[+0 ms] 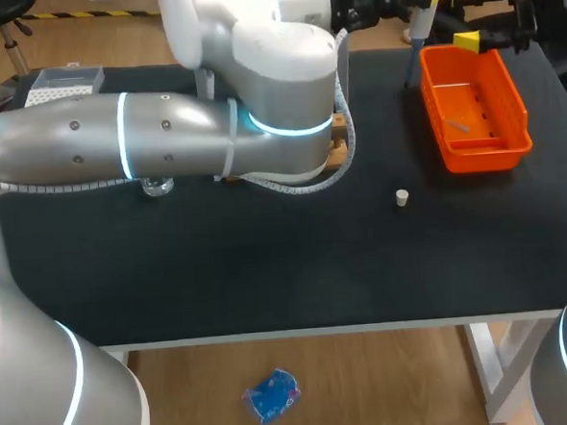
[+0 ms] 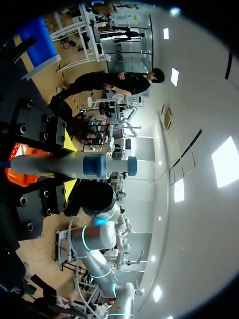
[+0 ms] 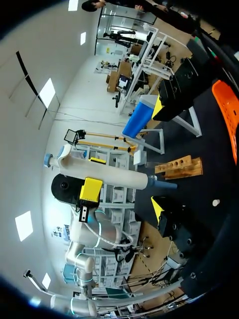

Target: Invert the test tube, pick up the pipette, mount the tip to pipette, aspirate from beaker and dispense into the tube, eject the tip, return the pipette, and cap with the stopper.

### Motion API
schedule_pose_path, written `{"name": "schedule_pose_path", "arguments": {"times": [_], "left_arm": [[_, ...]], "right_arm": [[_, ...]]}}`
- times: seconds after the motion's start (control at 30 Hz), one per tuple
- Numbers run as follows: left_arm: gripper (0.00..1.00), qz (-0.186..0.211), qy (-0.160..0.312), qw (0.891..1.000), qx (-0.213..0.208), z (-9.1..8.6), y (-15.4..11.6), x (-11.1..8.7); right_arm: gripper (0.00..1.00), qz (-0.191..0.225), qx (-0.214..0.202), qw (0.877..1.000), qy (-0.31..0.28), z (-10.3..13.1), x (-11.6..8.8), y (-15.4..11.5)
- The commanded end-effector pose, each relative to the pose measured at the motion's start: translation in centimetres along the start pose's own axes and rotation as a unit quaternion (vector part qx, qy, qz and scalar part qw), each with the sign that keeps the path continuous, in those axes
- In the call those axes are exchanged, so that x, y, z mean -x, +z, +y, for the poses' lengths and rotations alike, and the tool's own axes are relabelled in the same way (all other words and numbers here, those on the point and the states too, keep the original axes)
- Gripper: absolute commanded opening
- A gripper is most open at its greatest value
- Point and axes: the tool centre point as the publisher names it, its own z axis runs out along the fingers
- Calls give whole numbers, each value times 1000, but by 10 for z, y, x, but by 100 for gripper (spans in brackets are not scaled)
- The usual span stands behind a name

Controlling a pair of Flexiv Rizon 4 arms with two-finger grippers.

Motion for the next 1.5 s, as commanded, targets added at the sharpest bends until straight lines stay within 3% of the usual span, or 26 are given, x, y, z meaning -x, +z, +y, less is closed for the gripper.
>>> {"name": "schedule_pose_path", "arguments": {"times": [0.03, 0.27, 0.57, 0.83, 1.27, 1.5], "left_arm": [[0, -25, -1, 1000, -19, 4, 5, -3], [0, -77, -41, 996, -21, -5, -29, 9], [0, -139, -43, 989, -29, 6, -80, -3], [0, -154, -33, 986, -56, 4, -113, 5], [0, -294, -35, 955, -34, 10, -176, 42], [0, -361, -49, 931, -1, 26, -197, 64]], "right_arm": [[100, 0, -1, 1000, 0, 1, 0, -1], [100, -4, -4, 1000, 18, -5, 1, 14], [100, 5, 0, 1000, 26, -2, -5, 36], [100, 29, 5, 999, 32, 4, -23, 57], [100, 31, -5, 998, 57, 15, -45, 99], [100, 16, -14, 997, 75, 18, -47, 125]]}}
